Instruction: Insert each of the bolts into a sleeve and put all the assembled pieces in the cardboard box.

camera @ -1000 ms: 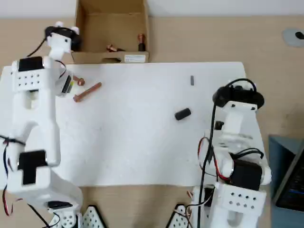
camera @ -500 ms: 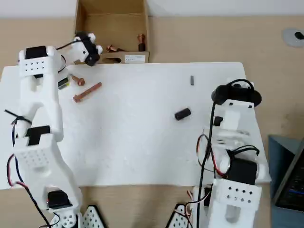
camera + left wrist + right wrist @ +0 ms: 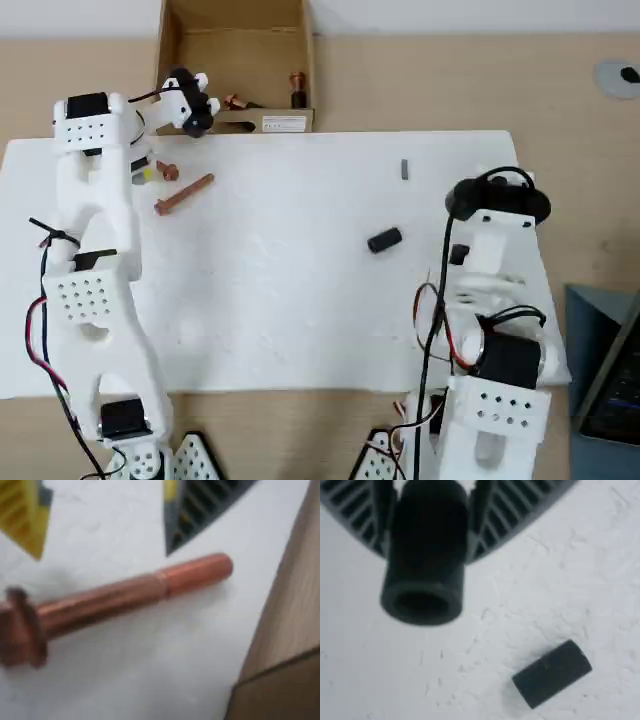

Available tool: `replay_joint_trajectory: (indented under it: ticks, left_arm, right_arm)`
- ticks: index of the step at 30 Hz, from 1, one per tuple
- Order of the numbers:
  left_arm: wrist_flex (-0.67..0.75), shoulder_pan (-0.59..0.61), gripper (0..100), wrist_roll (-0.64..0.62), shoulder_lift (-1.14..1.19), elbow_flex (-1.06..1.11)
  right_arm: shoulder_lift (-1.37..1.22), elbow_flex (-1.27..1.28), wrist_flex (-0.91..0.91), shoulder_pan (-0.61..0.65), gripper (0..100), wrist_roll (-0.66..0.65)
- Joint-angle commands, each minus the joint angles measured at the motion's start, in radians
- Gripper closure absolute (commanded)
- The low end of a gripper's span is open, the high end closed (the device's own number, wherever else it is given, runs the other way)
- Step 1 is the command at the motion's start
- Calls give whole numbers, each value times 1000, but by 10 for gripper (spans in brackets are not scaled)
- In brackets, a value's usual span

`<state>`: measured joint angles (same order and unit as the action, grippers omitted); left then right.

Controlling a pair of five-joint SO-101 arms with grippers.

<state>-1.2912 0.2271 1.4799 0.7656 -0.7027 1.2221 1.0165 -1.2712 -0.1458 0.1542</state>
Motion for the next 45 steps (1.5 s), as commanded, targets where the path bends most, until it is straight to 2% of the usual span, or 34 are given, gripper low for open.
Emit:
replay_joint_trajectory:
  ticks: [1, 6, 12, 17, 22, 36, 45]
  left_arm:
    - [5, -35, 829, 11, 1, -54]
    - [74, -57, 829, 9, 28, -52]
    - [81, -60, 829, 9, 64, -52]
    - [87, -61, 896, 11, 90, -54]
    - [149, -61, 903, 3, 113, -95]
    - [144, -107, 903, -54, 165, -253]
    - [143, -124, 903, -75, 176, -250]
  right_arm:
    - [7, 2, 26, -4, 989, 5]
    - [7, 12, 31, -4, 989, 3]
    - [13, 10, 26, -4, 989, 3]
    - [13, 12, 25, -4, 989, 5]
    - [13, 12, 25, -4, 989, 5]
    - [13, 12, 23, -4, 989, 5]
    - [13, 12, 23, -4, 989, 5]
